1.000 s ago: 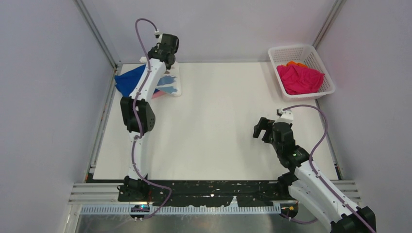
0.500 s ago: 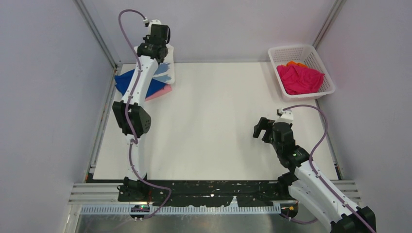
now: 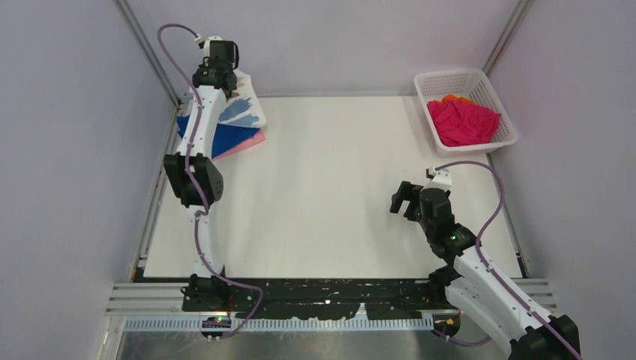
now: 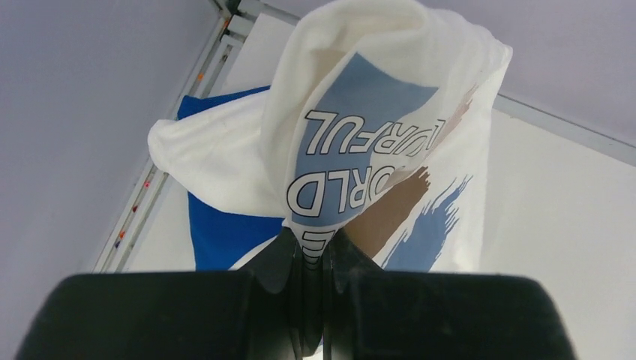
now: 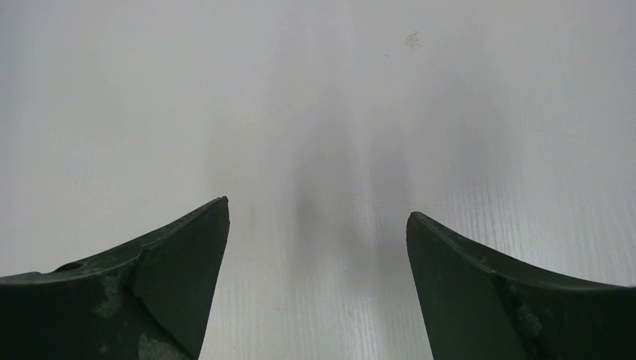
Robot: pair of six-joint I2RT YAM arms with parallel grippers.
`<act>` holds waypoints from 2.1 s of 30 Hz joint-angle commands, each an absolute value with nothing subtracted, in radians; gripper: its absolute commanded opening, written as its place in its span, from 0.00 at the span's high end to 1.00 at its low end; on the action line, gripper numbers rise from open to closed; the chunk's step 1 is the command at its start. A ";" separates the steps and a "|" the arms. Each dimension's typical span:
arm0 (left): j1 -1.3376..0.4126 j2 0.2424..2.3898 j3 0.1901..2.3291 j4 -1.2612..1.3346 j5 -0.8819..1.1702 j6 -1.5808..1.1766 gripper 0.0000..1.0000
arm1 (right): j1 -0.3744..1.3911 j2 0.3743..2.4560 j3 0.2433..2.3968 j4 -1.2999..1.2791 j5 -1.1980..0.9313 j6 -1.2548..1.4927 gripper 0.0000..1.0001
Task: Fold and stack the t-shirts
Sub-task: Put the neatly folded tshirt into the corner of the board with the left arm
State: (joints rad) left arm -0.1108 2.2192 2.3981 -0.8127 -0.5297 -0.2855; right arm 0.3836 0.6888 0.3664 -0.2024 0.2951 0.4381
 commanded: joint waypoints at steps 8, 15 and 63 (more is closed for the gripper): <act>-0.016 2.287 2.314 -0.777 -0.473 -0.265 1.00 | 0.381 0.730 0.383 -0.154 0.318 0.427 0.05; 0.029 2.307 2.307 -0.764 -0.473 -0.219 1.00 | 0.380 0.738 0.384 -0.153 0.316 0.428 0.05; -0.053 2.365 2.250 -0.650 0.266 -0.509 0.01 | 0.380 0.782 0.384 -0.132 0.314 0.428 0.05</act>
